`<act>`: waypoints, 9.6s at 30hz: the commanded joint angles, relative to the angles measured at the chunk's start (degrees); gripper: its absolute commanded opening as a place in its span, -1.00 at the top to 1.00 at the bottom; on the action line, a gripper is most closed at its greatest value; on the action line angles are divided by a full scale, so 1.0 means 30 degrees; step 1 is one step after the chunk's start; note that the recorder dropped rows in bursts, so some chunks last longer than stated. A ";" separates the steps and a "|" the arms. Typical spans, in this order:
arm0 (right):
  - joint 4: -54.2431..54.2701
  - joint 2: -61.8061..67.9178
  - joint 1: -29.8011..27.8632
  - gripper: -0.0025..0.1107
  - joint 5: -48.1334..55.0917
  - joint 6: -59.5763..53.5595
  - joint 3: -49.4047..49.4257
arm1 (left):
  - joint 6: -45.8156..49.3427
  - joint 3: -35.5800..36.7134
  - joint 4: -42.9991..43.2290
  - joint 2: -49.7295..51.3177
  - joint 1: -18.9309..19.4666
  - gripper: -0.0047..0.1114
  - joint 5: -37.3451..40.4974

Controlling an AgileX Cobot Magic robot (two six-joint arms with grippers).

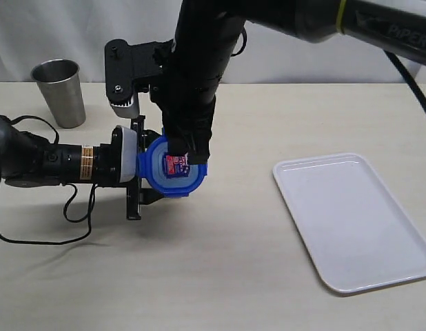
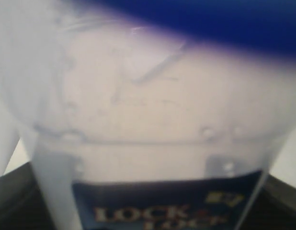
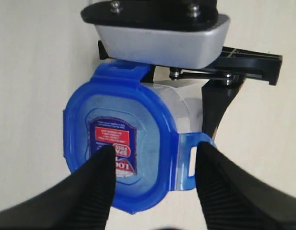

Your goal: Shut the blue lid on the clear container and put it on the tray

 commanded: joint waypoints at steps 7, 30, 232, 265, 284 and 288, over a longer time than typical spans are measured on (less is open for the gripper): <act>-0.0397 0.1117 0.0033 0.10 0.0267 0.0429 -0.0043 | 0.0025 -0.0062 -0.0429 -0.0298 -0.0149 0.92 -0.0310; 0.0894 0.2947 0.0033 0.52 0.0267 0.1460 -0.0043 | -0.1855 -0.0062 -0.0375 -0.0298 -0.0149 0.92 -0.1387; -0.0937 -3.0448 -0.0226 0.88 -1.9392 1.7558 2.3498 | -1.4902 -0.0235 0.1635 -0.5482 -0.5737 0.92 0.8442; -0.0294 -3.7038 -0.0226 0.88 -2.3054 1.8855 2.7604 | -0.6706 -0.8581 0.4414 -0.0375 -1.4822 0.92 2.8825; -0.0294 -3.7038 -0.0226 0.88 -2.2945 1.9064 2.7604 | -0.0929 -0.8733 0.8058 0.0048 -1.6366 0.92 3.1132; -0.0294 -3.7038 -0.0226 0.88 -2.2945 1.9111 2.7604 | -0.0082 -0.8733 0.8058 0.0048 -1.6542 0.92 3.1290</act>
